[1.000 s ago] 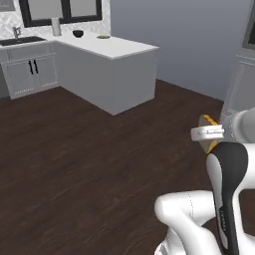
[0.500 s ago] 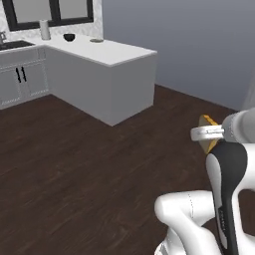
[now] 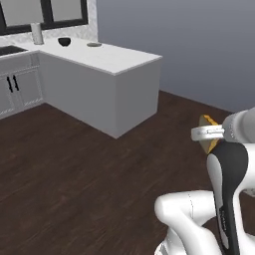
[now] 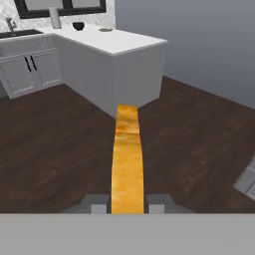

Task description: Start the toaster. Once the lever pops up, take the bread to the plate on the dining counter.

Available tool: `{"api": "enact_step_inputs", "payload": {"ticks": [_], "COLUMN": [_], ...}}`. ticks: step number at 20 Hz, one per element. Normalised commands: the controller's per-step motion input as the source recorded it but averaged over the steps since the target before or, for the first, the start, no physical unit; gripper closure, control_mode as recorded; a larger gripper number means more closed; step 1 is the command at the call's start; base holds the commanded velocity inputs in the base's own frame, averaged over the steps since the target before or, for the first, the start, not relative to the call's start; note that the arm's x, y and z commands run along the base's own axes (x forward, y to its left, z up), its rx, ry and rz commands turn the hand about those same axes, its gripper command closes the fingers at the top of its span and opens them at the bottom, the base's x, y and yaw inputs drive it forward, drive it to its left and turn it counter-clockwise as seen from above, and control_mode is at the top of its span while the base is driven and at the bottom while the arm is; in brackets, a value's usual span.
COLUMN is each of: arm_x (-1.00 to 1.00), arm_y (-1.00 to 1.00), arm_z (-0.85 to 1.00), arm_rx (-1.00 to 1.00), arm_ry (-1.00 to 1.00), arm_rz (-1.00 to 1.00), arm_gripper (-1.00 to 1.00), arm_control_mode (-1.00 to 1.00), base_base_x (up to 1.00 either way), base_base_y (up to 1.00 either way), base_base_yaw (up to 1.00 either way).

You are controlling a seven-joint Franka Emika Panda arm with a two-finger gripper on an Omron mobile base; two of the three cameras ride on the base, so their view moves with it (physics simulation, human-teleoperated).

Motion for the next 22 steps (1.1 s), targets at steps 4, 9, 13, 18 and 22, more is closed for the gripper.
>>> {"api": "enact_step_inputs", "payload": {"ticks": [4,9,13,18,22], "arm_x": [0.00,0.00,0.00,0.00,0.00], "arm_y": [0.00,0.00,0.00,0.00,0.00], "arm_z": [0.00,0.00,0.00,0.00,0.00], "arm_rx": [0.00,0.00,0.00,0.00,0.00], "arm_ry": [0.00,0.00,0.00,0.00,0.00], "arm_rz": [0.00,0.00,0.00,0.00,0.00], "arm_gripper": [1.00,1.00,1.00,1.00,1.00], "arm_control_mode": [1.00,1.00,1.00,1.00,1.00], "base_base_x": [1.00,1.00,1.00,0.98,0.92], "base_base_y": [0.34,0.29,0.23,0.23,0.24], "base_base_yaw": [-0.18,-0.24,-0.37,-0.45,-0.48]}}
